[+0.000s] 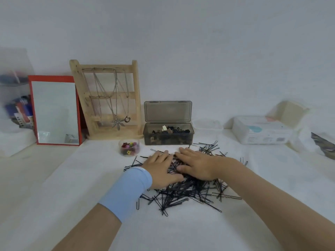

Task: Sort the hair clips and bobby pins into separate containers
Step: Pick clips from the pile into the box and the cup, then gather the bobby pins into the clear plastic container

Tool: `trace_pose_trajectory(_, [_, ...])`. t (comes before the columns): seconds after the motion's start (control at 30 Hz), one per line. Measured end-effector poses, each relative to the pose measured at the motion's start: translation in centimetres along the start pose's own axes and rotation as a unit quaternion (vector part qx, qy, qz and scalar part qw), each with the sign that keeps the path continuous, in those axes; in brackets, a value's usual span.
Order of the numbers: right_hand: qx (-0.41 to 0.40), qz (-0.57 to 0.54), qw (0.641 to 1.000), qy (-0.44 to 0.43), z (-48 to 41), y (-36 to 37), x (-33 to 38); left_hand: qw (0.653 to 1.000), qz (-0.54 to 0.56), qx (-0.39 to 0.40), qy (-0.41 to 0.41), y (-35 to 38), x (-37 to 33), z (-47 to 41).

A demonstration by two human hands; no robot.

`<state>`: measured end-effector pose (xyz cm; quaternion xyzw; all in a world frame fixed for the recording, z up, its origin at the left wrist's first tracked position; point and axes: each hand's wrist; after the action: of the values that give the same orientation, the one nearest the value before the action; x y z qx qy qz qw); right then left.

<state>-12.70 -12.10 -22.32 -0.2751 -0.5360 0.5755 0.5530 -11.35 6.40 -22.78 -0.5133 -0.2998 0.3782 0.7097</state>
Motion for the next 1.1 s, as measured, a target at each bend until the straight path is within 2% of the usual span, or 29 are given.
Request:
trace_pose_trajectory(0.13, [-0.005, -0.026, 1.000, 0.012, 2.1, -0.3, -2.7, 1.000, -0.018, -0.011, 0.006, 0.3, -2.8, -1.2])
trace_pose_trajectory(0.23, [-0.019, -0.124, 0.992, -0.001, 3.9, -0.9, -4.4, 0.999, -0.018, -0.035, 0.009, 0.2, -4.5, -2.4])
trace_pose_trajectory(0.3, [-0.067, -0.204, 0.977, -0.001, 4.8, -1.3, -5.4, 0.999, -0.014, -0.043, 0.024, 0.0, -5.2, -2.9])
trace_pose_trajectory(0.4, [-0.141, -0.184, 0.972, 0.046, 5.2, -1.3, -7.3, 0.997, -0.005, -0.056, 0.049, -0.5, -5.5, -3.5])
trace_pose_trajectory(0.47, [-0.123, -0.144, 0.977, 0.102, 5.2, -0.9, -8.1, 0.994, 0.013, -0.094, 0.047, -1.4, -4.9, -3.6])
trace_pose_trajectory(0.53, [-0.089, -0.097, 0.984, 0.122, 5.0, -0.3, -8.6, 0.991, 0.044, -0.119, 0.032, -2.1, -4.3, -3.7])
trace_pose_trajectory(0.63, [-0.060, -0.060, 0.992, 0.093, 4.8, 0.0, -8.1, 0.997, 0.036, -0.071, 0.013, -1.9, -4.2, -3.9])
trace_pose_trajectory(0.73, [-0.027, -0.129, 0.989, 0.064, 5.9, -1.3, -7.2, 0.999, -0.010, -0.026, 0.023, -1.3, -4.7, -4.0])
trace_pose_trajectory(0.8, [-0.031, -0.181, 0.982, 0.049, 7.0, -2.9, -6.9, 0.998, 0.021, -0.033, 0.045, -2.0, -4.4, -3.6])
trace_pose_trajectory(0.87, [-0.093, -0.185, 0.978, 0.035, 7.1, -4.4, -6.8, 0.992, 0.100, -0.029, 0.070, -3.2, -3.8, -3.3])
trace_pose_trajectory(0.93, [-0.201, -0.167, 0.965, 0.031, 5.9, -5.4, -7.0, 0.982, 0.166, -0.027, 0.087, -4.3, -3.3, -3.4])
trace_pose_trajectory(1.0, [-0.303, -0.155, 0.940, 0.032, 3.9, -6.1, -7.8, 0.980, 0.175, -0.055, 0.078, -5.0, -3.3, -4.3])
trace_pose_trajectory(1.03, [-0.327, -0.144, 0.933, 0.033, 2.7, -6.4, -8.3, 0.982, 0.162, -0.069, 0.067, -5.2, -3.6, -5.0])
trace_pose_trajectory(1.1, [-0.311, -0.106, 0.943, 0.060, 0.5, -6.9, -9.4, 0.989, 0.116, -0.069, 0.057, -5.3, -4.5, -6.4])
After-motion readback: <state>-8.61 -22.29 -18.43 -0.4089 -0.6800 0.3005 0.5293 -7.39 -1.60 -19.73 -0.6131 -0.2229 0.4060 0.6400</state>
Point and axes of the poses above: each hand's wrist, its own z-axis away from the middle knuckle, its own y-axis out of the palm, x = y × z, and after that the axes turned 11 degrees about -z, right-handed
